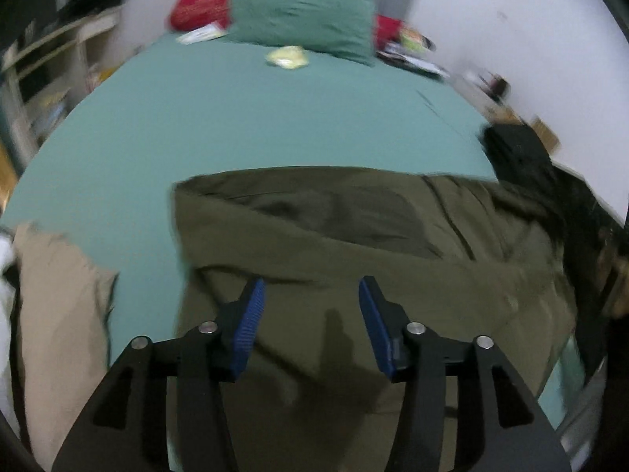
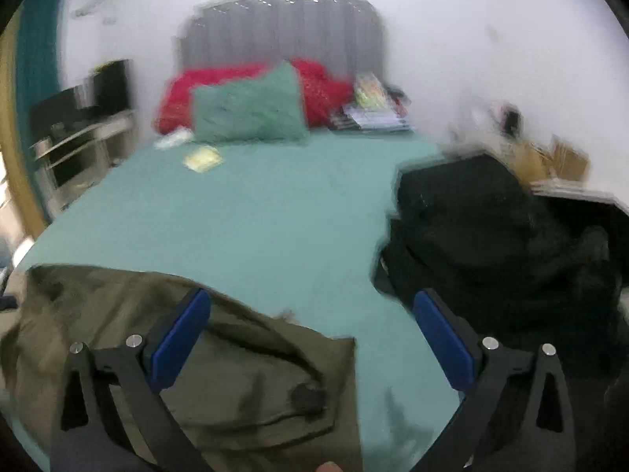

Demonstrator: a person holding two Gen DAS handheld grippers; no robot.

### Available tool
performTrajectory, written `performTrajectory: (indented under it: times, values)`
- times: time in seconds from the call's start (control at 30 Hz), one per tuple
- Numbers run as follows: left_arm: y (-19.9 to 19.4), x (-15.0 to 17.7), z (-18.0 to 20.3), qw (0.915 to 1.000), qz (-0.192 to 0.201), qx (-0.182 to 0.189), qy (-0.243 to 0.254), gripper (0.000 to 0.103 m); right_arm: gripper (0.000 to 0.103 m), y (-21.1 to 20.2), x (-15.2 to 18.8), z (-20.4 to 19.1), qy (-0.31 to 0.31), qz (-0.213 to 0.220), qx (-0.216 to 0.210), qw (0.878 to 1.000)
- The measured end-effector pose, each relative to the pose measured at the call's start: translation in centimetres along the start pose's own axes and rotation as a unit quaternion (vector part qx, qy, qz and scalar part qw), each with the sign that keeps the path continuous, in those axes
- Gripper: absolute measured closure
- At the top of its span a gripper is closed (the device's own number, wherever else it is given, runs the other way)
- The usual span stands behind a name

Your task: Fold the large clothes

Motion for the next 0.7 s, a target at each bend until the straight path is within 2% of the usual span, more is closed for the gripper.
performTrajectory:
  times: [0.07,0.13,0.2,0.27,0.3,0.33,0.43,0.47,0.5,0.57,0.6,0.67,0.7]
  values:
    - [0.3,-0.5,1.9,0.9992,-0.003,0.016,0.036,0.043,0.001,-1.9,0.7,-2.5,-0.036,-0.013,-0.091,0.995]
    - [0.8,-1.0,3.6,0.9967,-0.009,0.024,0.077,0.042,0.001,-2.1,2.7,-4.8,-0.071,-0.065,-0.171,0.981]
    - [1.1,-1.5,4.7,0.9935,-0.012,0.023,0.111,0.04,0.001,-1.2,5.0,-6.4,-0.108,-0.108,-0.186,0.971]
    - [1.6,-2.0,5.9,0.9889,-0.011,0.018,0.147,0.039,0.007,0.1,7.4,-7.4,-0.139,-0.145,-0.184,0.962]
    - [1.6,-2.1,6.6,0.9856,-0.006,0.023,0.167,0.038,0.025,0.8,8.3,-7.8,-0.147,-0.164,-0.19,0.957]
    - [1.8,-2.1,7.4,0.9811,-0.007,0.033,0.191,0.037,0.048,1.6,9.3,-8.1,-0.158,-0.185,-0.19,0.951]
    - [3.3,-2.1,8.8,0.9718,-0.024,0.053,0.229,0.035,0.073,2.5,11.4,-8.9,-0.209,-0.213,-0.184,0.937]
    - [3.8,-2.1,8.9,0.9698,-0.032,0.058,0.235,0.035,0.078,2.5,11.8,-9.0,-0.223,-0.217,-0.187,0.932]
    - [4.6,-2.1,9.0,0.9673,-0.043,0.06,0.243,0.035,0.091,2.3,11.8,-9.1,-0.23,-0.214,-0.192,0.93]
    - [5.9,-2.1,9.2,0.9639,-0.057,0.045,0.256,0.035,0.098,2.3,10.9,-9.1,-0.231,-0.194,-0.191,0.934]
    - [6.4,-2.0,9.4,0.9613,-0.063,0.049,0.264,0.037,0.1,2.2,10.3,-9.2,-0.231,-0.18,-0.19,0.937]
    - [6.9,-1.9,9.5,0.9573,-0.068,0.068,0.273,0.077,0.1,2.5,9.0,-9.7,-0.228,-0.15,-0.181,0.945]
    - [7.3,-1.9,9.5,0.9568,-0.074,0.069,0.272,0.101,0.1,2.7,8.3,-9.9,-0.227,-0.14,-0.176,0.948]
Point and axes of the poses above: each gripper's, at about its wrist camera, not at the fingertips, and y roughly the way its jaws point, z to its right, x to its underside, the point moved 4 cm from there along y, roughly the way its jaws point, and after that the axes turned 10 degrees about y, right-handed, at the moved point
